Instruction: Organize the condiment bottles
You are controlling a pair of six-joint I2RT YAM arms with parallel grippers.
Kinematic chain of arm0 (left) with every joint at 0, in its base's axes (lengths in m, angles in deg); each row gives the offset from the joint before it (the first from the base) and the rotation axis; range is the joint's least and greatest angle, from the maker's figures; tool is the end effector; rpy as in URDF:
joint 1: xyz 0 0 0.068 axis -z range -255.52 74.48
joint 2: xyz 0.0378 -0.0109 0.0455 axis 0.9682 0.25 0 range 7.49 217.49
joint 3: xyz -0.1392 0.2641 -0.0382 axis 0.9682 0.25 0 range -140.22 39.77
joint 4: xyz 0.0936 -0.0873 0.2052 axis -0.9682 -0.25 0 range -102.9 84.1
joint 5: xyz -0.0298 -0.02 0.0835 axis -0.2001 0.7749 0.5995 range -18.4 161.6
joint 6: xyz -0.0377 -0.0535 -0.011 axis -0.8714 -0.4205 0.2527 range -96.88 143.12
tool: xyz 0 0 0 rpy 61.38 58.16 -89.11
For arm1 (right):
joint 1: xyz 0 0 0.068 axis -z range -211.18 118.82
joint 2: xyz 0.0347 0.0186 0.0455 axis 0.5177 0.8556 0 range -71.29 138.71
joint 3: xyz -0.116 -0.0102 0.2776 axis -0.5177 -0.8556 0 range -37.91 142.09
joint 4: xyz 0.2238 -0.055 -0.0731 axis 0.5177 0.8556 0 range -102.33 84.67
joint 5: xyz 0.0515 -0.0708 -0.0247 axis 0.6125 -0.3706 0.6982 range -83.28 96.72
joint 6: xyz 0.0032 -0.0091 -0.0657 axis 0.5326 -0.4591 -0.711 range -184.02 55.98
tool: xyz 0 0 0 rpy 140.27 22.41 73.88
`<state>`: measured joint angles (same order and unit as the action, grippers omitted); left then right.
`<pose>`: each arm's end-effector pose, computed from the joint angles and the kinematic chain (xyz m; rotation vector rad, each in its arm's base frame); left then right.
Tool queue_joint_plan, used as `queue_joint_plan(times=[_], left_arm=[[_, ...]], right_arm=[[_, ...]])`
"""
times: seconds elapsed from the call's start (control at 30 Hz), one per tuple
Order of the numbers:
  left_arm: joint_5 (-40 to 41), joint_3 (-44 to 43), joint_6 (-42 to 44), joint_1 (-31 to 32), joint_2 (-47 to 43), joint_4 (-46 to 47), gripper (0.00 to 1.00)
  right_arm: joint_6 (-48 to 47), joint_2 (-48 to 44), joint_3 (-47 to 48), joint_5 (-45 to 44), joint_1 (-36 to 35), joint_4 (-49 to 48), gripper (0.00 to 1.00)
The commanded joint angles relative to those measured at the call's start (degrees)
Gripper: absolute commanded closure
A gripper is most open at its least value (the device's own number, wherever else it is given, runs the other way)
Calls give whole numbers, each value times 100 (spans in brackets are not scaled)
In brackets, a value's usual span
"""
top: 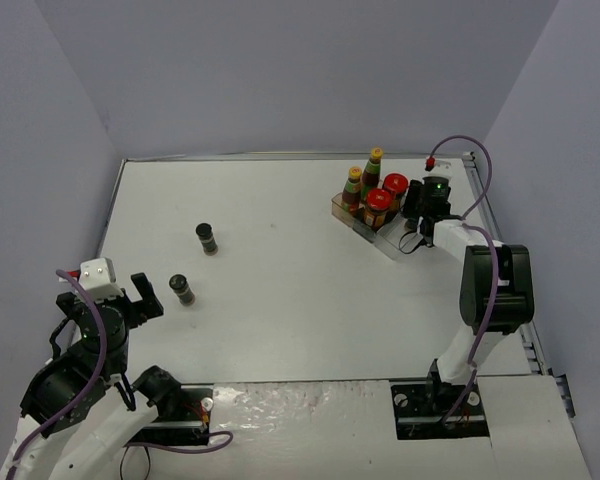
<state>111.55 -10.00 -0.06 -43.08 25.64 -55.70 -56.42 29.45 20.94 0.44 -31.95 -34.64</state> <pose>0.0261 0.0235 0.3376 -0.3183 1.7842 -0.0286 0.4005 -0.0003 0.2542 0.1874 1.9013 -0.0062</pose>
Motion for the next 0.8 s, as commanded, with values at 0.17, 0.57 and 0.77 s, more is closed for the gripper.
queue_joint_plan(times=[0.17, 0.57, 0.77], left_arm=[[-50, -48, 77, -45, 206, 341, 3], [-1577, -397, -417, -38, 1564, 195, 3], [-2108, -578, -984, -77, 2836, 230, 3]], right_arm=[[138, -1012, 56, 275, 7, 3, 17], [646, -3472, -457, 1548, -637, 982, 0], [939, -4297, -910, 1768, -1187, 1033, 0]])
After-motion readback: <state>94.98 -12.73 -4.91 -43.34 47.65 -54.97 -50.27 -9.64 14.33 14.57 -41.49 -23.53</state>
